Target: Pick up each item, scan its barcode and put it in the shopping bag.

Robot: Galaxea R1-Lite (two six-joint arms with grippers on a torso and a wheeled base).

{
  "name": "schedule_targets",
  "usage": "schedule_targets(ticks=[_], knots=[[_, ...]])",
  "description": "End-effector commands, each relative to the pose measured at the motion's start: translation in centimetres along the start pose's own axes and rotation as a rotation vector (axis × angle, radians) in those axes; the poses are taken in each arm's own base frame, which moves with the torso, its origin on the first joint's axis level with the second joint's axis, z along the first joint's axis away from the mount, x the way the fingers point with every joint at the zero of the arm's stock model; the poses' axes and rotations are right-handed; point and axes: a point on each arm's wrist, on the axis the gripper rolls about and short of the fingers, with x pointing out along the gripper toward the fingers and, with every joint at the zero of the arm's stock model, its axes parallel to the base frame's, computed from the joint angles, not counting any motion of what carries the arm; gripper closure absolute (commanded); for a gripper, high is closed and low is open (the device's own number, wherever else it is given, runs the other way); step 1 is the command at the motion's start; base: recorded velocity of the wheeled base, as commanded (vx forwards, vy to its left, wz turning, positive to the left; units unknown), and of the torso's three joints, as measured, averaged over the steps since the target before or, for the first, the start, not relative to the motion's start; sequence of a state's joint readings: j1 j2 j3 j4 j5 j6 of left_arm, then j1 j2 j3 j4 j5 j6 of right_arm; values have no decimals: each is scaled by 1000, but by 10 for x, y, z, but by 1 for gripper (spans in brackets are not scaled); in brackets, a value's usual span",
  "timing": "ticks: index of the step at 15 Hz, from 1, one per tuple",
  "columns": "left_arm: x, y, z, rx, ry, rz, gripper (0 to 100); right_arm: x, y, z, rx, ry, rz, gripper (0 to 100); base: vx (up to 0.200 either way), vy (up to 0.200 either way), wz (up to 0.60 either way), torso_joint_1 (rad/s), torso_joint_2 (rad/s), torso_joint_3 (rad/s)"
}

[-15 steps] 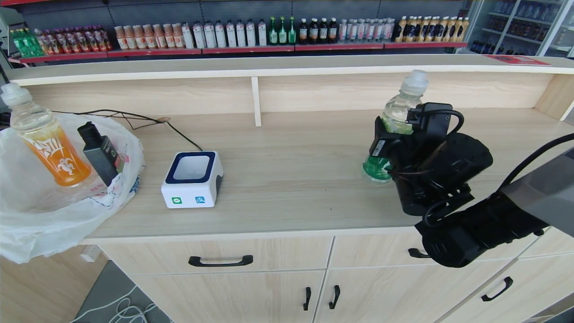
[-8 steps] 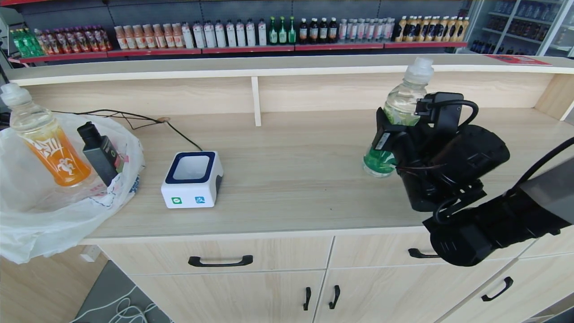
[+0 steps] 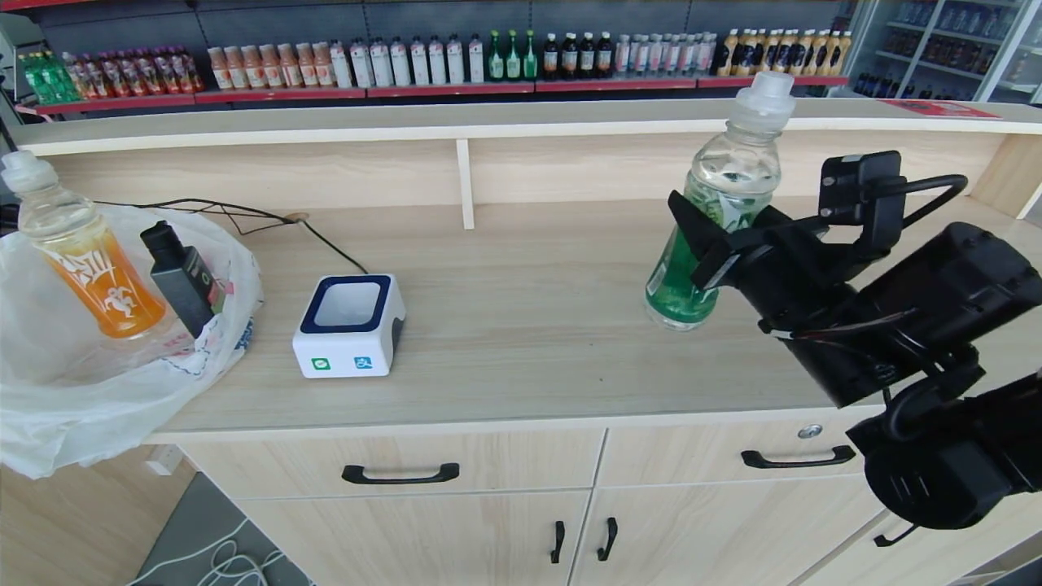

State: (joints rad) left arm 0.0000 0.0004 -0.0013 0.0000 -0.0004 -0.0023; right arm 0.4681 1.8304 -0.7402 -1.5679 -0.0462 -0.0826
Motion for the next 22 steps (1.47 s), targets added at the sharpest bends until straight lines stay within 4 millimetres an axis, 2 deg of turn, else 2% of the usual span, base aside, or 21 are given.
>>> schedule_targets(ticks=[1, 5, 9, 11, 13, 18, 20, 22], knots=[[0, 0, 0, -1, -1, 0, 0, -17, -1, 24, 38, -38, 67, 100, 0, 0, 0, 0, 0, 0], [0, 0, 0, -1, -1, 0, 0, -38, 2, 37, 149, -32, 265, 100, 0, 0, 0, 0, 0, 0], [0, 0, 0, -1, -1, 0, 0, -54, 4, 34, 379, 45, 292, 100, 0, 0, 0, 0, 0, 0], [0, 0, 0, -1, -1, 0, 0, -57, 8, 39, 460, 52, 335, 100, 0, 0, 0, 0, 0, 0], [0, 0, 0, -1, 1, 0, 0, -63, 21, 51, 564, 49, 420, 100, 0, 0, 0, 0, 0, 0], [0, 0, 0, -1, -1, 0, 0, -69, 55, 71, 701, 35, 594, 100, 0, 0, 0, 0, 0, 0], [0, 0, 0, -1, 1, 0, 0, -72, 65, 73, 726, 42, 641, 100, 0, 0, 0, 0, 0, 0], [0, 0, 0, -1, -1, 0, 0, -75, 64, 78, 751, 35, 645, 100, 0, 0, 0, 0, 0, 0]])
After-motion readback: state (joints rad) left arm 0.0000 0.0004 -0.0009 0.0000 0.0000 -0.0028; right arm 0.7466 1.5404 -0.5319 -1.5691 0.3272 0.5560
